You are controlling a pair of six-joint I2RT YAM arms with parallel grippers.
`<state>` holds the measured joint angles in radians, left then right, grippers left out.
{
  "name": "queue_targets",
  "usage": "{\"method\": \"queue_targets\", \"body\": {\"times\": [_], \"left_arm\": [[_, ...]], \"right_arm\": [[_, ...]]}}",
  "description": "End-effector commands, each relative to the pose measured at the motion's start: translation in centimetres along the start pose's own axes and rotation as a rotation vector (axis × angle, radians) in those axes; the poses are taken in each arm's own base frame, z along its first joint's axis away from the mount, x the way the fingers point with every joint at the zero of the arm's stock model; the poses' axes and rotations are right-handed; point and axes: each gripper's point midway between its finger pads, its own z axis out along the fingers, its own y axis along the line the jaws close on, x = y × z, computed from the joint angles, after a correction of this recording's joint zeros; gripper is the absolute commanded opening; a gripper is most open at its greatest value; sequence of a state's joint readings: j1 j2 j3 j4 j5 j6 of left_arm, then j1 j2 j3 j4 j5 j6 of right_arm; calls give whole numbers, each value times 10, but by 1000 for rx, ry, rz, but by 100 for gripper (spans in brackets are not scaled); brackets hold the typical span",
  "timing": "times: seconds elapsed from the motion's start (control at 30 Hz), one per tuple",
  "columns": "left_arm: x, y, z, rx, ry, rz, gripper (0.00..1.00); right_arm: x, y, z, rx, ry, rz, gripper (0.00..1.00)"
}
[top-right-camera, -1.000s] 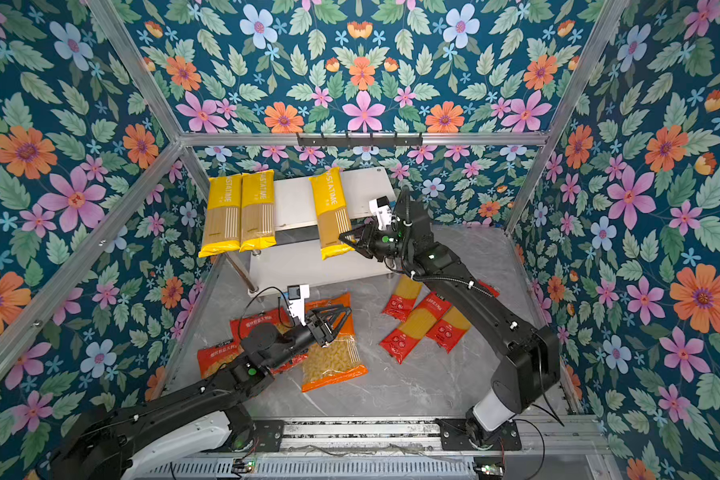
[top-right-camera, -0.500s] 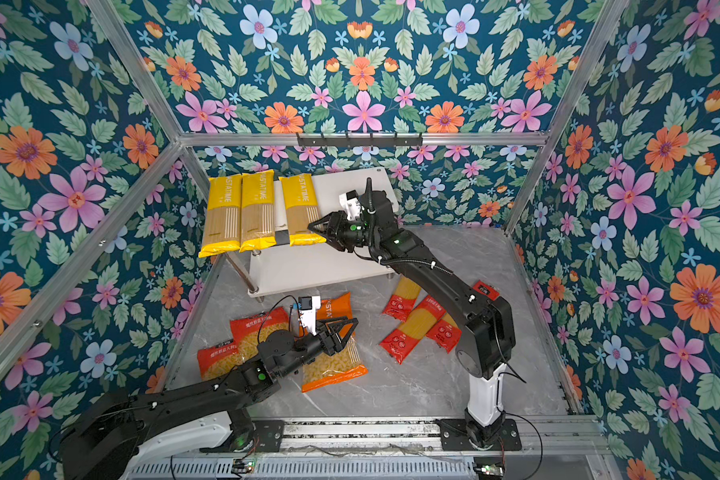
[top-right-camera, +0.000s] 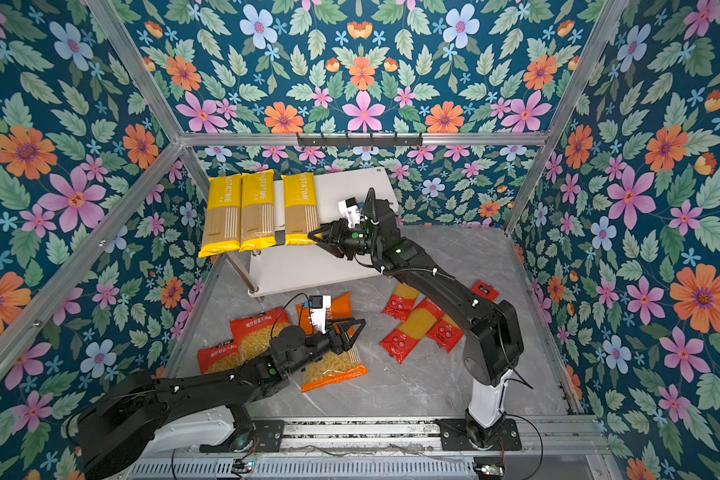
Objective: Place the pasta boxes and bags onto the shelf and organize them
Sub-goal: 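Carry the yellow pack onto the top shelf with the right gripper while the left withdraws, then open the right gripper and pull it back from the shelf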
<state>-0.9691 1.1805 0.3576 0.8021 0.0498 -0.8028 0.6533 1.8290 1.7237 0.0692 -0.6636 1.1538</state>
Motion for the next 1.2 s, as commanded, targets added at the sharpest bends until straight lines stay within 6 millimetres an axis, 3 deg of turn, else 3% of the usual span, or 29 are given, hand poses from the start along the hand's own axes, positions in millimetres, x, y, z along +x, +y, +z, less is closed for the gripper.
{"method": "queue_targets", "body": {"times": [0.0, 0.3, 0.8, 0.83, 1.0, 1.17], "left_arm": [[-7, -5, 0, 21, -34, 3, 67], [-6, -3, -2, 11, -34, 10, 67], [-6, -4, -1, 4, -28, 22, 67], [-6, -3, -2, 0, -28, 23, 67], [-8, -6, 0, 3, -27, 31, 67], [-9, -8, 3, -1, -23, 63, 67]], "right_arm": [[-2, 12, 9, -41, 3, 4, 19], [-1, 18, 21, -35, 41, -30, 0], [2, 17, 32, -57, 101, -20, 0], [3, 18, 31, -60, 103, -24, 1], [13, 38, 17, -91, 129, -115, 40], [20, 29, -18, -20, 106, -177, 50]]}}
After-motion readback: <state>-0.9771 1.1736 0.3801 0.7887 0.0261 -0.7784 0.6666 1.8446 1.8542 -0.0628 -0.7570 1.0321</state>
